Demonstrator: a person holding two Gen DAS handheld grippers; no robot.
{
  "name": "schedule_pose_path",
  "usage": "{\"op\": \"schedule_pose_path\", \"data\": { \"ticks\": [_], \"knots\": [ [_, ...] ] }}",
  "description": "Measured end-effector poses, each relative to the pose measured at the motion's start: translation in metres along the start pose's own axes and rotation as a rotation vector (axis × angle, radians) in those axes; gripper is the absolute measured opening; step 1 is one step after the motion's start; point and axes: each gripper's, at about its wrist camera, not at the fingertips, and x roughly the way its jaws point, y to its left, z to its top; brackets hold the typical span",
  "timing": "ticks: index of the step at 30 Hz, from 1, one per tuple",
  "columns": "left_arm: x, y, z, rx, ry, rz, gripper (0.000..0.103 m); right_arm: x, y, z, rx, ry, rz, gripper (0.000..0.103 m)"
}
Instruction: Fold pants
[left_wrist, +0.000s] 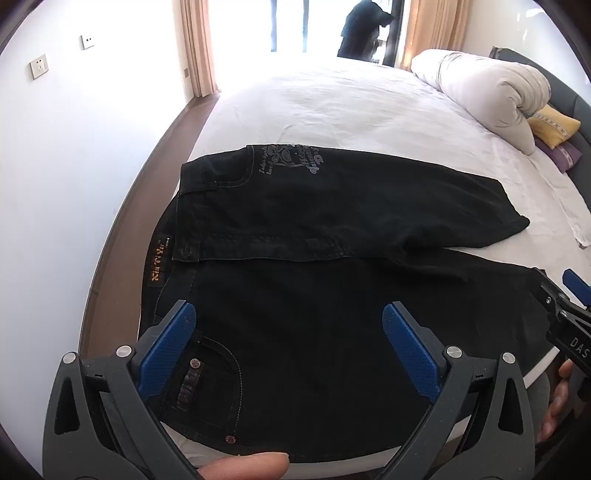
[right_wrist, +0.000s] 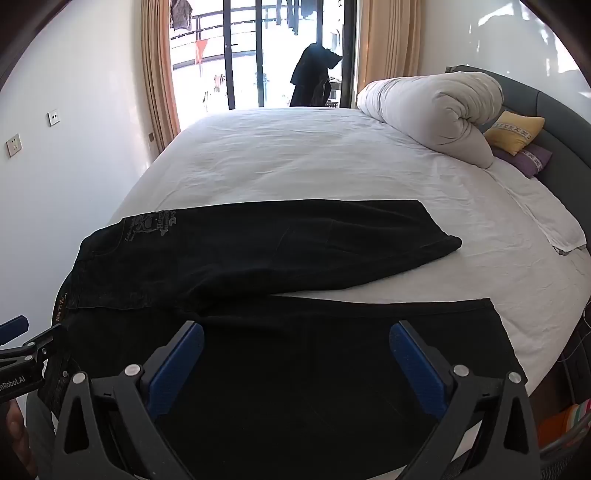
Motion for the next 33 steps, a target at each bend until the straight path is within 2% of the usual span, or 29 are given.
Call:
{"op": "schedule_pose_path", "data": {
  "ticks": [5,8,33],
  "knots": [
    [-0.0010,-0.0012,0.0014,0.009,-0.012,0.017,0.103,-0.0006,-0.0003,-0.0007,-0.006,-0.002,-0.005,0.103],
    [-0.0010,0.0007,-0.0017,0.005,-0.003,-0.003,0.103,-0.0019,-0.0019,-0.0012,-0.003,-0.005,-0.006,0.103],
    [-0.0009,0.0007,-0.0048,0.002,-0.005,0.000,0.103,0.0030,0.0003,-0.0046,-0.009,0.008,-0.007,0.103]
  ]
}}
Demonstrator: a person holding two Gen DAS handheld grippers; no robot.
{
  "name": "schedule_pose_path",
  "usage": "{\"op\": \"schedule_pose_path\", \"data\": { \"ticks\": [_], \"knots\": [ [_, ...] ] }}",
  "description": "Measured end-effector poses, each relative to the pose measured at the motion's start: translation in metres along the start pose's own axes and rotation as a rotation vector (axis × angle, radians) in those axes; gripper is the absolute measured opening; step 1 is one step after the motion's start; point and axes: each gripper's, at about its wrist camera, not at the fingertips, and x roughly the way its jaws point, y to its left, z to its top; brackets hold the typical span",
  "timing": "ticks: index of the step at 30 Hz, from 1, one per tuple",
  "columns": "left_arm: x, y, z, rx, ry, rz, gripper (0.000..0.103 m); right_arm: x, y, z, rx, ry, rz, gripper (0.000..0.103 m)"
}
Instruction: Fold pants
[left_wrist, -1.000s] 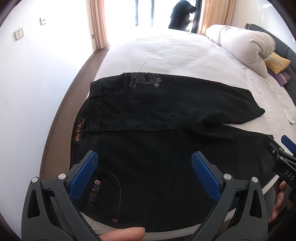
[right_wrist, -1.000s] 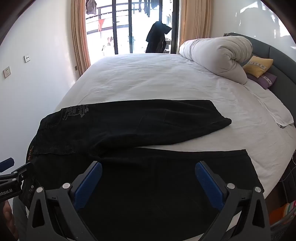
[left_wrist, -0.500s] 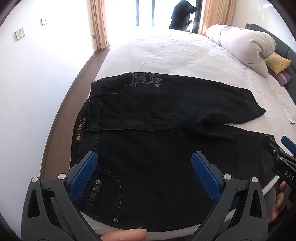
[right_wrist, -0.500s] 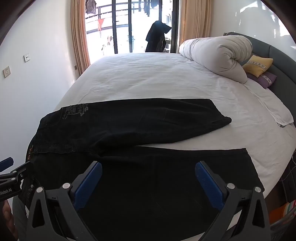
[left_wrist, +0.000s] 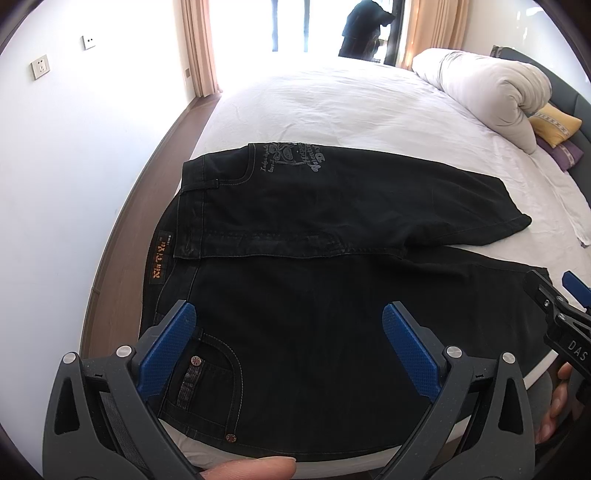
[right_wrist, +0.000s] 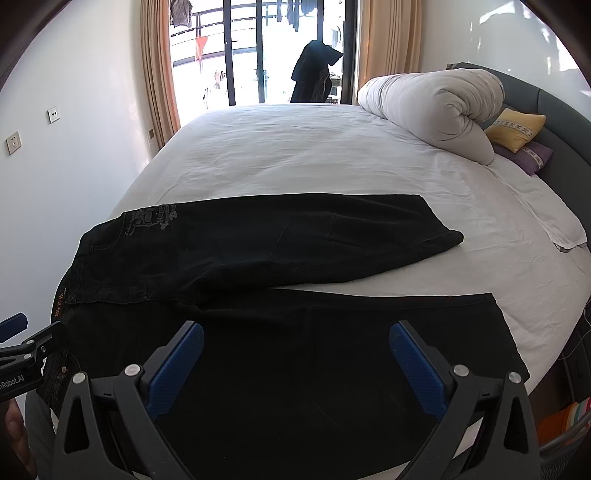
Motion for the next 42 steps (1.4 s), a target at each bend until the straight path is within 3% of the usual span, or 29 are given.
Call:
{"op": "schedule_pose_path", "data": {
  "ticks": [42],
  "knots": [
    [0.001,-0.001,-0.001,0.002,0.003,0.004,0.103,0.002,0.001,-0.010,0.001,0.007,0.003,0.103]
  ]
}}
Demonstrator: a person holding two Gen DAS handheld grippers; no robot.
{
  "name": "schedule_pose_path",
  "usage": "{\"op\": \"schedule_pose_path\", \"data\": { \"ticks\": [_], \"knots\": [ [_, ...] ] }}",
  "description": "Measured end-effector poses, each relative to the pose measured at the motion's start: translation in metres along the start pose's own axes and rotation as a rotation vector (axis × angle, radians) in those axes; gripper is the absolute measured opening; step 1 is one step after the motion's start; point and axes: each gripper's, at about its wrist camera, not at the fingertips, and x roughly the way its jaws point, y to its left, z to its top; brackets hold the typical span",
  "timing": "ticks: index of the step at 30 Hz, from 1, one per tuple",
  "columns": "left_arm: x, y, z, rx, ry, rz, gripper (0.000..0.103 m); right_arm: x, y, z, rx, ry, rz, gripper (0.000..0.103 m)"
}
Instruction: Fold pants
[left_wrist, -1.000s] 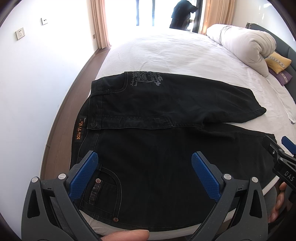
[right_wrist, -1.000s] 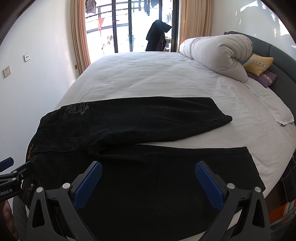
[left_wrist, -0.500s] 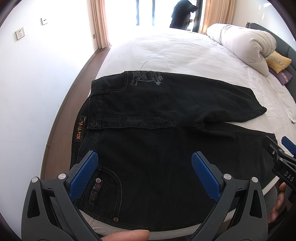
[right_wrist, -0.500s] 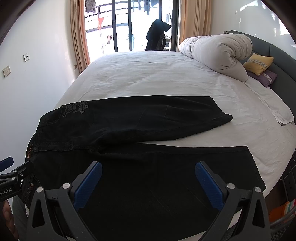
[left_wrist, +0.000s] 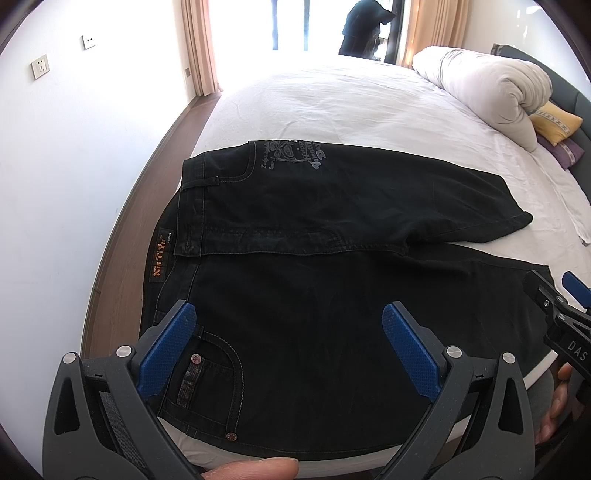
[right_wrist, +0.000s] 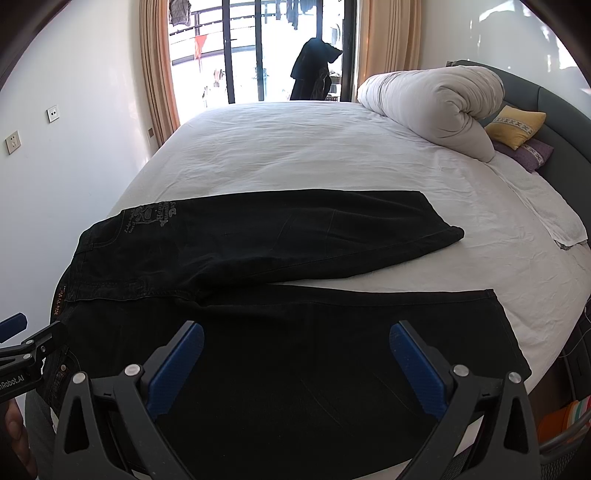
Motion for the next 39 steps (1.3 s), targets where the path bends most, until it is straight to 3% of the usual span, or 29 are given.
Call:
{"op": "schedule_pose_path", "data": {
  "ticks": [21,29,34,36,37,39],
  "knots": [
    [0.006,0.003,-0.006,0.005,0.009,-0.004,0.103,0.007,-0.004,-0.009,0.001,0.003,0.000,0.103],
    [0.020,0.016,0.001,-0.020,0.033,-0.040,0.103,0.012,-0.008,-0.002,-0.029,0.027,0.025,0.103],
    [0.039,0.039,0.028,0.011,0.008,-0.073,0.103,0.021,-0.010,0.016,-0.106,0.023,0.106,0.103],
    [0.052,0.050,0.048,0.043,0.001,-0.132,0.103,0.025,-0.006,0.026,-0.167,0.007,0.134,0.103],
    [0.061,0.055,0.061,0.068,0.016,-0.177,0.103,0.027,-0.005,0.033,-0.198,-0.004,0.152,0.103],
    [0.078,0.060,0.086,0.133,0.048,-0.160,0.103,0.031,-0.003,0.046,-0.256,-0.022,0.195,0.103]
  ]
}}
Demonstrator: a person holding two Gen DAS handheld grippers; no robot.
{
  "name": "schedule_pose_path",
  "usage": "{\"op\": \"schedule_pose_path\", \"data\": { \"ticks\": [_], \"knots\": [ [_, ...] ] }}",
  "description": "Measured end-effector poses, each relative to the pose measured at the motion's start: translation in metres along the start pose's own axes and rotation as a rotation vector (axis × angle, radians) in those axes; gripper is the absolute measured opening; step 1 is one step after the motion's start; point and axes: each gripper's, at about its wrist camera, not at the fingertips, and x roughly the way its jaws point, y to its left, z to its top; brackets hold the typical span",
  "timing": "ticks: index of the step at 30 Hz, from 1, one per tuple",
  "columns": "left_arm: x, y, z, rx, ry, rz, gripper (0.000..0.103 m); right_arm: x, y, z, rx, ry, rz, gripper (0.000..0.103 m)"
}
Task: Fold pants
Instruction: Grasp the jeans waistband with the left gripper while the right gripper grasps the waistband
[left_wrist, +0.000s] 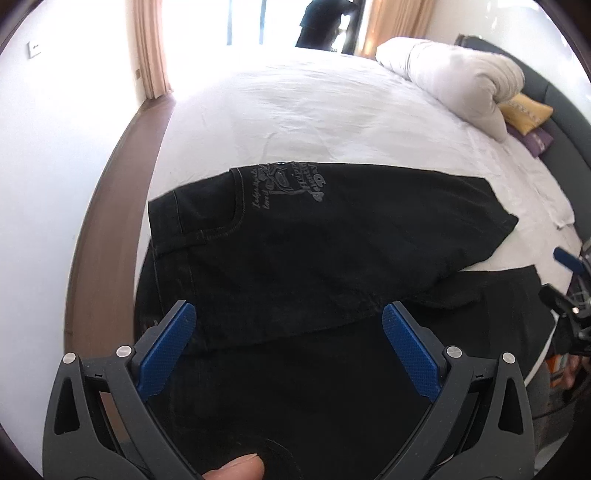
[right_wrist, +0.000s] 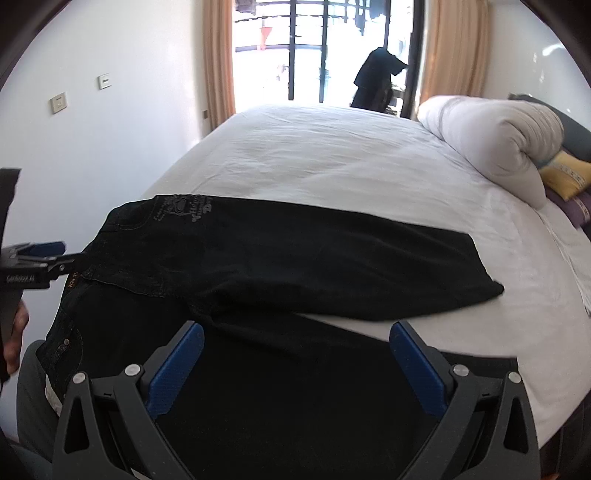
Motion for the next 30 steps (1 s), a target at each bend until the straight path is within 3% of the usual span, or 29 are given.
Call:
{"op": "schedule_pose_path", "data": {
  "ticks": [4,8,10,15,17,20,22,23,24,26,30],
  "knots": [
    [0.034,0.030,0.059,0.123,0.018,0.093,0.103,0.016,-0.008,0.029,-0.110,-0.012,0.106,0.092],
    [0.082,0.058,0.110,0.215,0.104,0.044,0.103,0.047,-0.018,0.055,-0.170,0.024,0.175,0.070],
    [0.108,0.063,0.128,0.291,0.154,0.025,0.103,0.065,-0.026,0.067,-0.175,0.047,0.214,0.065],
    [0.155,0.059,0.153,0.418,0.253,-0.052,0.071,0.102,-0.038,0.082,-0.203,0.093,0.276,0.062],
    [0.174,0.058,0.154,0.458,0.311,-0.059,0.065,0.114,-0.038,0.085,-0.214,0.109,0.290,0.062],
    [0.192,0.058,0.148,0.490,0.363,-0.074,0.065,0.130,-0.036,0.091,-0.248,0.131,0.318,0.062],
    [0.196,0.060,0.149,0.497,0.367,-0.084,0.064,0.140,-0.032,0.096,-0.278,0.140,0.334,0.062],
    [0.196,0.062,0.149,0.493,0.363,-0.093,0.059,0.146,-0.030,0.098,-0.292,0.144,0.343,0.061],
    [0.196,0.063,0.149,0.488,0.361,-0.108,0.043,0.151,-0.028,0.101,-0.304,0.150,0.352,0.060],
    [0.195,0.065,0.146,0.480,0.356,-0.125,0.028,0.162,-0.023,0.108,-0.329,0.164,0.360,0.055],
    [0.185,0.058,0.136,0.509,0.311,-0.086,0.013,0.181,-0.013,0.126,-0.379,0.176,0.381,0.049]
  ]
}}
